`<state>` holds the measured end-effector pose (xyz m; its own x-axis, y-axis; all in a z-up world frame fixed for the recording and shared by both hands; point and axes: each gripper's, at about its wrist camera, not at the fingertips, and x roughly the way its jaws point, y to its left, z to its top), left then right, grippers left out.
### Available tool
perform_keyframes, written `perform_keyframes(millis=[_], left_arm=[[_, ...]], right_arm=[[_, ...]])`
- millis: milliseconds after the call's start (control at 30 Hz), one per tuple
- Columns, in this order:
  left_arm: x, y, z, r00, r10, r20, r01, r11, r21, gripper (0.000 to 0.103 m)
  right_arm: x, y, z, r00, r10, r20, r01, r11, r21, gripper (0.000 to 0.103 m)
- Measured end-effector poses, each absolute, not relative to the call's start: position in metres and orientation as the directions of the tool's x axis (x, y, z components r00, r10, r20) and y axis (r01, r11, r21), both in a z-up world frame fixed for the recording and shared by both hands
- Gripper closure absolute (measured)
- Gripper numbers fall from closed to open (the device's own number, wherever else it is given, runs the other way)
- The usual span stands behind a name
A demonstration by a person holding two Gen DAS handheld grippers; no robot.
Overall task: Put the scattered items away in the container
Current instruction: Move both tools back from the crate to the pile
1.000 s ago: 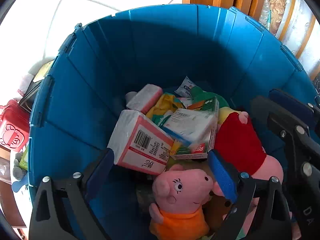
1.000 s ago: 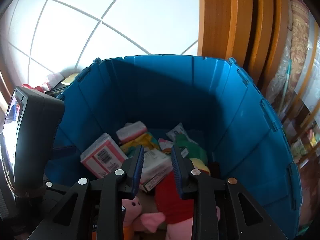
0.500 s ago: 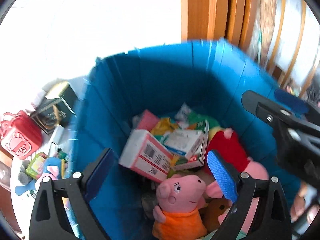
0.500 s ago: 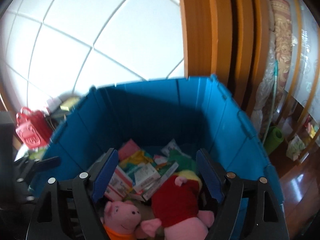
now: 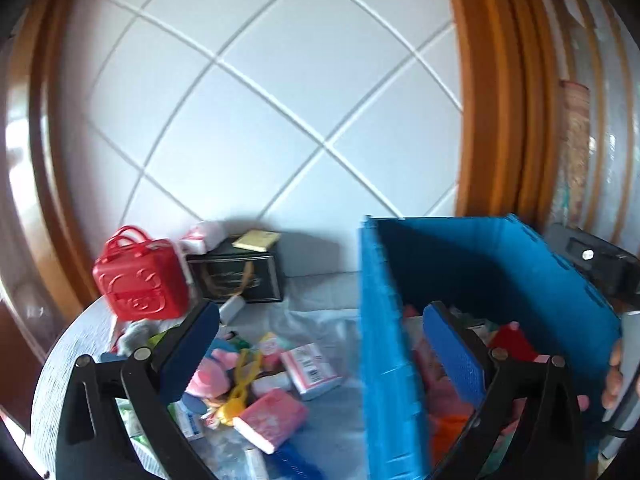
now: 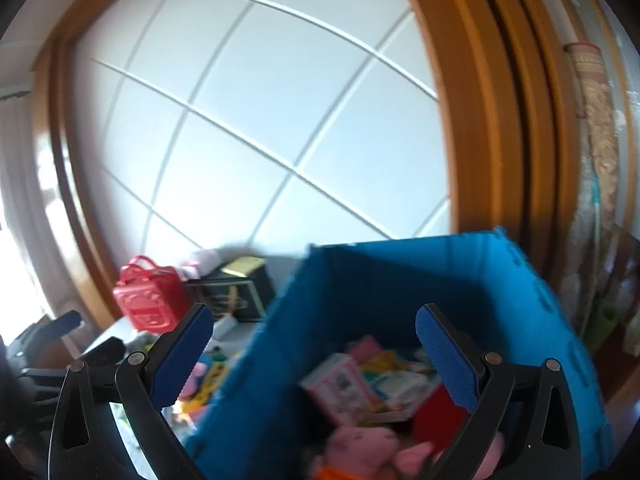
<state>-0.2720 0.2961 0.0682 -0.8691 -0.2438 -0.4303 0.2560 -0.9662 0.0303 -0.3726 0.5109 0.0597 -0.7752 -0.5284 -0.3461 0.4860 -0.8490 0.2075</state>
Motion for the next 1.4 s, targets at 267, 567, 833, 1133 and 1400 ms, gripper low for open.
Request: perform_keyframes(millis=[267, 567, 833, 1133, 1400], left_arm=[[-0.207, 0.158, 0.038, -0.807, -0.36, -0.469, 0.428, -0.903, -0.042, 0.0], [-0.16, 0.013, -0.02, -0.744, -0.389, -0.544, 0.45, -0.893, 0.023, 0.0], [-0.179, -0.035, -0.108, -0.65, -0.247, -0.718, 0.354, -0.935, 0.001, 0.0], [-0.213, -0.037, -0.213, -0.512, -0.133, -0.848, 0.384, -0.919, -0.088, 0.0], [-0.24, -0.01, -0.274, -0.433, -0.141, -0.89, 0.411, -0.91, -0.056, 0.002]], right_arm=[[-0.299, 0.386, 0.063, -0.714, -0.633, -0.299, 0.62, -0.77, 0.15, 0.0], [-0.252, 0.233, 0.002, -0.667, -0.655, -0.356, 0.606, -0.754, 0.253, 0.0], [-0.266, 0.158, -0.096, -0.585, -0.54, -0.605, 0.498, -0.828, 0.257, 0.0], [-0.282, 0.156, -0.2, -0.515, -0.421, -0.747, 0.424, -0.882, 0.205, 0.0], [-0.296, 0.169, -0.263, -0.451, -0.37, -0.812, 0.411, -0.894, 0.179, 0.0]])
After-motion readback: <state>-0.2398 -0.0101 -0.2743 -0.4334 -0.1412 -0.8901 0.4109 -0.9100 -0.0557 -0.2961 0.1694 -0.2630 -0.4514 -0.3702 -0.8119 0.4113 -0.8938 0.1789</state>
